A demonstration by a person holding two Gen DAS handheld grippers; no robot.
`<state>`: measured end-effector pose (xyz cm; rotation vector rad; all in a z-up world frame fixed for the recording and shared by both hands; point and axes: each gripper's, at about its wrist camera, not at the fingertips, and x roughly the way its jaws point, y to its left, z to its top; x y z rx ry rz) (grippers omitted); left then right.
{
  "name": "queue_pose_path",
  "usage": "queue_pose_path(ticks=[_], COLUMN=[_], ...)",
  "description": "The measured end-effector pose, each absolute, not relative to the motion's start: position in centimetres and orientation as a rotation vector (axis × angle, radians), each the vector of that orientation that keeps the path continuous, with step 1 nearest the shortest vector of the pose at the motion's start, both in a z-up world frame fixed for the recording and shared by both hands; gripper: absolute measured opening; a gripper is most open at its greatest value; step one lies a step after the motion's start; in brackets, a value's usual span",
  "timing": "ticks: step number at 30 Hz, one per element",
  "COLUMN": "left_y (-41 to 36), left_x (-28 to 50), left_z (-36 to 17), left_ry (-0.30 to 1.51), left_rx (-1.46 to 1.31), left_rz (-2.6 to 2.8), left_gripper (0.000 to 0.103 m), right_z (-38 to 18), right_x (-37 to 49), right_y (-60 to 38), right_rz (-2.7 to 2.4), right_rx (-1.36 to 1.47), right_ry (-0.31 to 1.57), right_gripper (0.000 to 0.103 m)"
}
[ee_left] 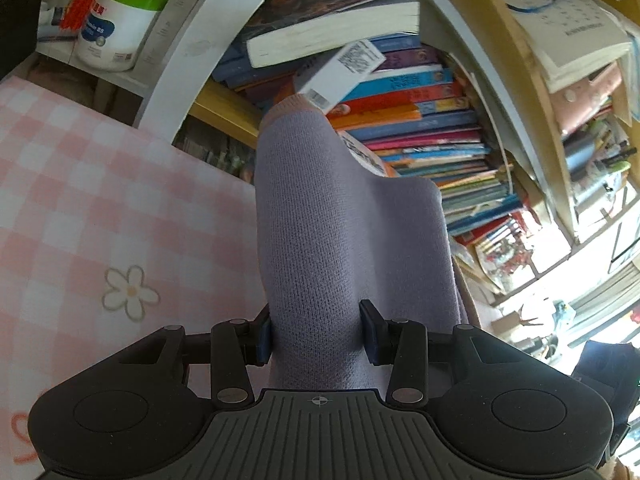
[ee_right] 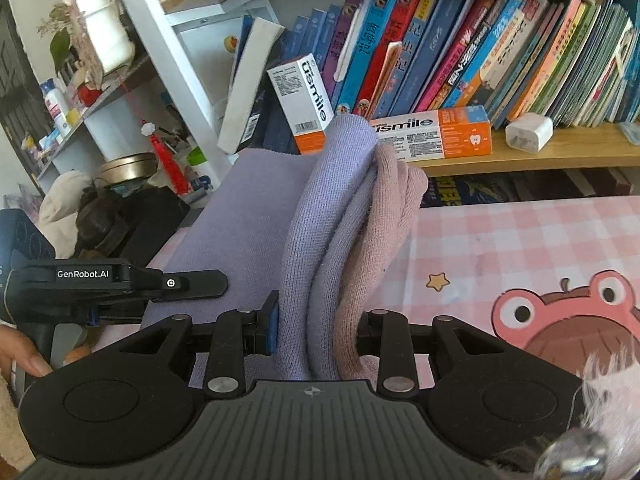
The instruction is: Fold clothes
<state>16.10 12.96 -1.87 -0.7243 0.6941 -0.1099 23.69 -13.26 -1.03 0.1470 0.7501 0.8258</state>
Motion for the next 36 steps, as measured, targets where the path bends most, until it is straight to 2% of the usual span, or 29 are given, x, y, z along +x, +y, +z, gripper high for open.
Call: queue_pose_path(ticks=[13,21,24,26,29,32,36], left_y=[13.5,13.5,13.0,12.8,12.5,12.5,11.9], left_x=[17.7,17.8,17.6,17.4,16.6,15.6,14.4], left_z=[-5.3,-5.4,-4.6,-4.0,-2.9,-1.9,-0.8], left_ry=[0.707,0.722,0.729,0.726,0.69,0.65,0.622], left_rx=[-0.734,-0.729,-0.684,-0.647,-0.6,-0.589,-0.56], left_rz=[-0.066,-0.036,0.0,0.022,0.062,0.084,0.106], left_gripper=[0.041,0.047,0.048,0.049,0.053,0.056,0.062], right_z=[-5.1,-6.0,-5.4,-4.8,-3.9,-3.1,-2.1], right_x=[26.7,27.3,27.0,26.7,26.1,25.4,24.1], right_y=[-13.1,-13.4,-13.2,-13.3,-13.8,-14.2,-14.7], right_rz=[0.839,0.818,0.801,0.783,0.754,0.72,0.664], right_rx=[0.18,0.209,0.169,0.147,0.139,0.13,0.102], right_ry=[0.801,0.843,0.837,0.822,0.789,0.759,0.712], right_gripper=[0.029,0.039,0.049,0.061,0.07,0.077,0.081])
